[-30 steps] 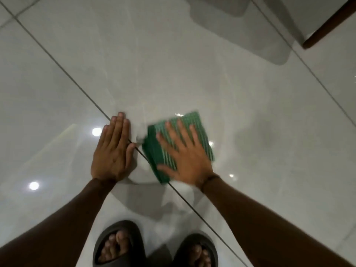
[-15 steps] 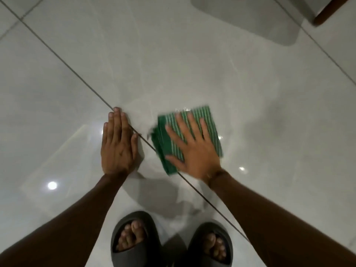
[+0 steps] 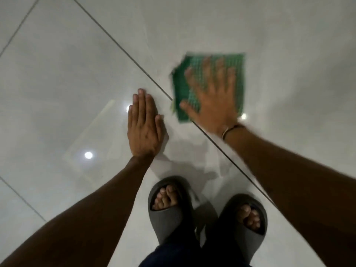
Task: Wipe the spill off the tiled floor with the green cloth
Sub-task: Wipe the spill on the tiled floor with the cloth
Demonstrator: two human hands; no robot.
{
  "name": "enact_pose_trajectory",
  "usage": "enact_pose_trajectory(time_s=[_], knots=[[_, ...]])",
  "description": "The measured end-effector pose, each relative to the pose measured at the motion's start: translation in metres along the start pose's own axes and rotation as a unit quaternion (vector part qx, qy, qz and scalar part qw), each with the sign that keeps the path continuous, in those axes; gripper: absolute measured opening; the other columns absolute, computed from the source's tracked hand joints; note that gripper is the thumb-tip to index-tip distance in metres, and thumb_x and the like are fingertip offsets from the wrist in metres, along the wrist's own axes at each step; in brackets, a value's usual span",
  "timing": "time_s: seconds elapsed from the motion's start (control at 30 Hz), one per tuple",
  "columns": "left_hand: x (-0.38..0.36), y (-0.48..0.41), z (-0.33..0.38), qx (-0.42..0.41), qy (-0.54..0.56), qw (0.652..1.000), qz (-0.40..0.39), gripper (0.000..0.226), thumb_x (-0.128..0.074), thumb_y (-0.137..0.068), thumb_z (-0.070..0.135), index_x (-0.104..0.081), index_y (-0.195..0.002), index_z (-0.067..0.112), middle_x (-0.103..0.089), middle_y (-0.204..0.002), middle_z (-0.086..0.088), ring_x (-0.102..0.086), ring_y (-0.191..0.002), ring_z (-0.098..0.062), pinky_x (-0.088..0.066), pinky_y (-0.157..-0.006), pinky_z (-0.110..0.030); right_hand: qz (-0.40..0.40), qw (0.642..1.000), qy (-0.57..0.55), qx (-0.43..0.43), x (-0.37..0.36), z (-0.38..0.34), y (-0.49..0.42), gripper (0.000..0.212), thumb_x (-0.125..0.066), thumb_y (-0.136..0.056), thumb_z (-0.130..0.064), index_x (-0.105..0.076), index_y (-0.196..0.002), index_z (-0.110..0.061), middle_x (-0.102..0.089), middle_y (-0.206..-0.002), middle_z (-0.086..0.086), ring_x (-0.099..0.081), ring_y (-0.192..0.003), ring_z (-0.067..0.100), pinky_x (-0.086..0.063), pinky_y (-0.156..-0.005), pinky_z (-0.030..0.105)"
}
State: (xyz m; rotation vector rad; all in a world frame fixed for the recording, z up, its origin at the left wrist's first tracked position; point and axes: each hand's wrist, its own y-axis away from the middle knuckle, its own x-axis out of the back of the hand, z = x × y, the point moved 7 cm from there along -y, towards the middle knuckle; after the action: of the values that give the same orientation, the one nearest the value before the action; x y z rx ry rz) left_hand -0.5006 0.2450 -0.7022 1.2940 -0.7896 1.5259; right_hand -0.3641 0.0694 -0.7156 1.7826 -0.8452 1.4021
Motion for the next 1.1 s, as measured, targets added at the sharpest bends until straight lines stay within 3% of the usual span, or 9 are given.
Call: enact_pose_trajectory(time_s=[0.1, 0.2, 0.33, 0.43, 0.67, 0.77, 0.93, 1.0, 1.1], knots=[[0.001, 0.000, -0.016, 0.015, -0.012, 1.000, 0.001, 0.068, -0.022, -0.119, 0.039, -0.015, -0.180, 0.009, -0.010, -0.190, -0.018, -0.009, -0.178, -0.038, -0.010, -0.146, -0.053, -0.061, 0.986, 0.001, 0.152, -0.020, -0.040, 0.097, 0.093, -0.036, -0.104, -0.084, -0.013, -0.179, -0.033, -0.009, -0.187, 0.017, -0.008, -0.173, 0.047, -0.002, -0.138, 0.068], [-0.003, 0.001, -0.020, 0.006, -0.017, 1.000, 0.000, 0.071, -0.011, -0.118, 0.048, -0.004, -0.181, 0.015, 0.000, -0.191, -0.013, -0.001, -0.179, -0.034, -0.001, -0.147, -0.049, -0.079, 0.984, 0.027, 0.158, -0.022, 0.045, 0.181, 0.096, -0.045, -0.099, -0.085, -0.023, -0.177, -0.035, -0.010, -0.188, 0.011, -0.013, -0.173, 0.045, -0.003, -0.138, 0.066], [-0.010, 0.004, -0.016, -0.043, -0.027, 0.998, -0.026, 0.075, -0.017, -0.116, 0.055, -0.001, -0.181, 0.022, 0.005, -0.192, -0.012, 0.002, -0.179, -0.034, -0.003, -0.146, -0.053, -0.058, 0.993, 0.042, -0.098, 0.011, 0.162, 0.138, 0.095, -0.029, -0.103, -0.086, -0.010, -0.179, -0.033, -0.002, -0.188, 0.017, -0.014, -0.171, 0.053, -0.008, -0.138, 0.068], [-0.013, 0.003, -0.012, -0.079, -0.043, 0.995, -0.038, 0.074, -0.018, -0.116, 0.056, -0.004, -0.181, 0.024, 0.002, -0.191, -0.014, -0.002, -0.179, -0.037, -0.005, -0.145, -0.055, 0.004, 0.976, 0.022, -0.215, 0.020, 0.124, 0.061, 0.093, -0.029, -0.104, -0.085, -0.016, -0.179, -0.030, -0.016, -0.185, 0.022, -0.018, -0.168, 0.058, -0.015, -0.133, 0.077], [-0.009, 0.003, -0.009, -0.064, -0.065, 0.995, -0.039, 0.072, -0.010, -0.116, 0.054, -0.005, -0.181, 0.025, 0.000, -0.191, -0.014, -0.003, -0.179, -0.035, -0.004, -0.145, -0.054, -0.102, 0.978, 0.004, 0.182, -0.024, -0.036, 0.133, 0.100, -0.038, -0.100, -0.087, -0.023, -0.178, -0.026, -0.004, -0.188, 0.013, -0.009, -0.171, 0.053, -0.002, -0.136, 0.075], [-0.007, 0.004, -0.003, -0.054, -0.077, 0.994, -0.053, 0.071, -0.015, -0.117, 0.052, -0.002, -0.181, 0.024, 0.001, -0.191, -0.016, -0.003, -0.179, -0.036, -0.008, -0.144, -0.059, -0.111, 0.976, 0.001, 0.188, -0.016, -0.004, 0.176, 0.096, -0.041, -0.104, -0.081, -0.025, -0.178, -0.021, -0.016, -0.186, 0.017, -0.014, -0.172, 0.046, -0.017, -0.136, 0.072], [0.013, 0.021, 0.027, 0.048, -0.048, 0.992, -0.103, 0.064, -0.028, -0.115, 0.057, -0.042, -0.156, 0.011, -0.051, -0.159, -0.025, -0.054, -0.145, -0.046, -0.048, -0.118, -0.061, -0.054, 0.982, -0.133, -0.119, 0.024, 0.036, 0.183, 0.082, -0.058, -0.108, -0.052, -0.030, -0.175, -0.014, -0.029, -0.181, 0.017, -0.029, -0.168, 0.037, -0.026, -0.137, 0.057], [0.022, 0.036, 0.069, 0.039, 0.005, 0.988, -0.146, 0.067, -0.028, -0.111, 0.070, -0.054, -0.137, 0.014, -0.064, -0.133, -0.016, -0.063, -0.119, -0.036, -0.058, -0.099, -0.053, -0.055, 0.937, -0.174, -0.298, 0.036, 0.050, 0.181, 0.065, -0.065, -0.107, -0.041, -0.045, -0.163, -0.016, -0.051, -0.163, 0.014, -0.049, -0.151, 0.036, -0.043, -0.124, 0.054], [0.018, 0.066, 0.128, -0.014, 0.049, 0.952, -0.302, 0.048, -0.058, -0.107, 0.046, -0.059, -0.140, 0.011, -0.067, -0.138, -0.014, -0.065, -0.126, -0.036, -0.060, -0.103, -0.052, -0.128, 0.823, -0.325, -0.448, 0.052, 0.051, 0.173, 0.023, -0.073, -0.103, -0.022, -0.073, -0.124, -0.013, -0.077, -0.126, 0.012, -0.072, -0.123, 0.037, -0.058, -0.104, 0.043]])
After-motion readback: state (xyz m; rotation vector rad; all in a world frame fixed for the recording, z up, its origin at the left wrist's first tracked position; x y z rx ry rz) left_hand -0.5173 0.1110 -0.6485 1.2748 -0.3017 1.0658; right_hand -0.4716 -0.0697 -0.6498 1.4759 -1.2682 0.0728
